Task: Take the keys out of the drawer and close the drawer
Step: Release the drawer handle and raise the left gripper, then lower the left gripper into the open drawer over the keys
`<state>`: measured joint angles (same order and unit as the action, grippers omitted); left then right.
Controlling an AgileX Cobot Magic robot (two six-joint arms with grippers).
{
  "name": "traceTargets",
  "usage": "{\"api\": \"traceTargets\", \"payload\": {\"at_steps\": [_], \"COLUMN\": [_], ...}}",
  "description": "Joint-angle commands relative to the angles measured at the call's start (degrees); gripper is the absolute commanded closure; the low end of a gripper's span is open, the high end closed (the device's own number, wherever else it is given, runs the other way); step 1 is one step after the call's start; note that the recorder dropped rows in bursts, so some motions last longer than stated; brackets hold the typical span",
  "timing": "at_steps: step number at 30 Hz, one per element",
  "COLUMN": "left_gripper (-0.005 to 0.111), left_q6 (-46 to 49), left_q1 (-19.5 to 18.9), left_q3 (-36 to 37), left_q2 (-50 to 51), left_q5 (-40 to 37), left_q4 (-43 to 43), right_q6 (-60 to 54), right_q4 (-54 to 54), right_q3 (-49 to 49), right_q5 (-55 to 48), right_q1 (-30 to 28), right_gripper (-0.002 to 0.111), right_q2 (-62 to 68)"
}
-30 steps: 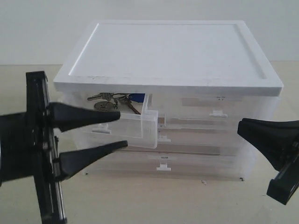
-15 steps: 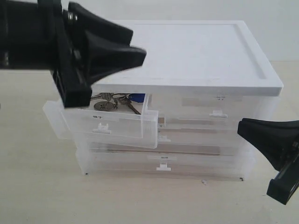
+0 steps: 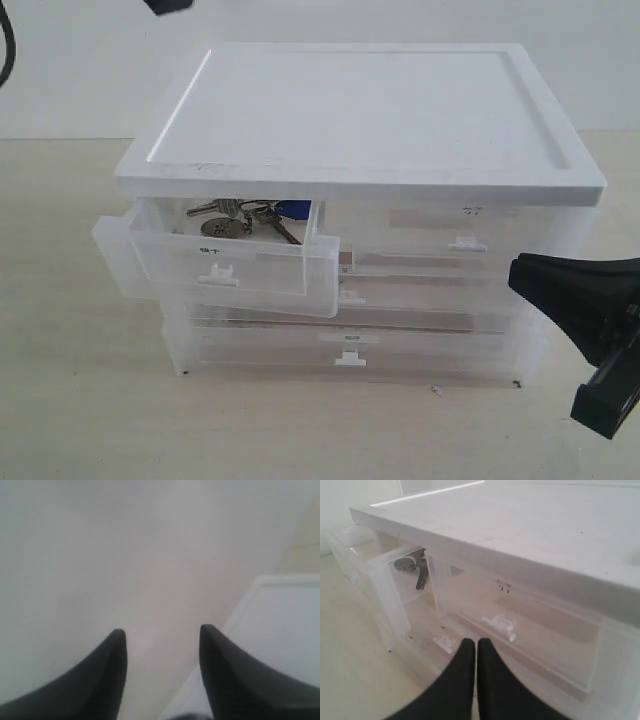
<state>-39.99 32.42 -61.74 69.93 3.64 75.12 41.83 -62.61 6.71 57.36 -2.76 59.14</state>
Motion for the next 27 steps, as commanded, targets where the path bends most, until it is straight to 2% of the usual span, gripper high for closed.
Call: {"api": "traceTargets", "payload": {"at_steps": [1, 2, 3, 4, 5, 6, 7, 8, 9, 11, 14, 16, 20, 24, 27], "left_gripper": [0.069, 0.073, 0.080, 0.084, 0.084, 0.084, 0.084, 0.084, 0.084, 0.084, 0.084, 0.084, 0.082, 0.062, 0.060], "left_q6": [-1.24, -0.55, 8.13, 21.90, 31.42, 50.25, 59.25, 66.22, 69.19, 77.77, 91.30, 96.77, 98.82, 96.96, 100.09], "left_q1": [0.17, 0.17, 0.17, 0.17, 0.17, 0.17, 0.17, 0.17, 0.17, 0.17, 0.17, 0.30, 0.30, 0.30, 0.30], "left_q3": [-6.01, -7.33, -9.58, -12.31, -14.27, -18.31, -21.28, -25.00, -26.10, -25.57, -22.17, -20.24, -17.08, -12.57, -10.21], "left_q2": [1.26, 1.41, 1.52, 1.71, 2.01, 3.23, 4.55, 6.55, 7.74, 9.19, 10.81, 10.82, 10.82, 10.82, 10.82], "left_q5": [-30.12, -32.95, -36.00, -37.85, -39.79, -48.83, -55.90, -68.70, -73.60, -73.60, -73.60, -73.60, -73.60, -71.82, -69.27], "left_q4": [-9.54, -12.03, -21.35, -34.38, -44.37, -61.65, -69.54, -74.75, -75.98, -81.24, -94.68, -98.85, -98.85, -98.33, -98.36], "right_q6": [-0.55, -0.55, -0.55, -0.55, -0.55, -0.55, -0.55, -0.44, -0.44, -0.44, -0.43, -0.43, -0.43, -0.43, -0.43], "right_q4": [0.54, 0.54, 0.54, 0.54, 0.54, 0.54, 0.54, 0.54, 0.54, 0.54, 0.33, 0.33, 0.33, 0.33, 0.33], "right_q3": [0.40, 0.40, 0.40, 0.40, 0.40, 0.40, 0.40, 0.40, 0.40, 0.40, 0.40, 0.40, 0.40, 0.40, 0.40], "right_q5": [-0.17, -0.17, -0.17, -0.17, -0.17, -0.17, -0.17, -0.17, -0.17, -0.17, -0.17, -0.17, -0.17, -0.17, -0.17], "right_q1": [-0.13, -0.13, -0.13, -0.13, -0.13, -0.13, -0.13, -0.13, -0.13, -0.13, -0.13, -0.13, -0.13, -0.13, -0.13], "right_gripper": [0.108, 0.108, 0.108, 0.108, 0.108, 0.108, 0.108, 0.108, 0.108, 0.108, 0.108, 0.108, 0.108, 0.108, 0.108], "right_q2": [0.33, 0.33, 0.33, 0.33, 0.33, 0.33, 0.33, 0.33, 0.33, 0.33, 0.33, 0.33, 0.33, 0.33, 0.33]}}
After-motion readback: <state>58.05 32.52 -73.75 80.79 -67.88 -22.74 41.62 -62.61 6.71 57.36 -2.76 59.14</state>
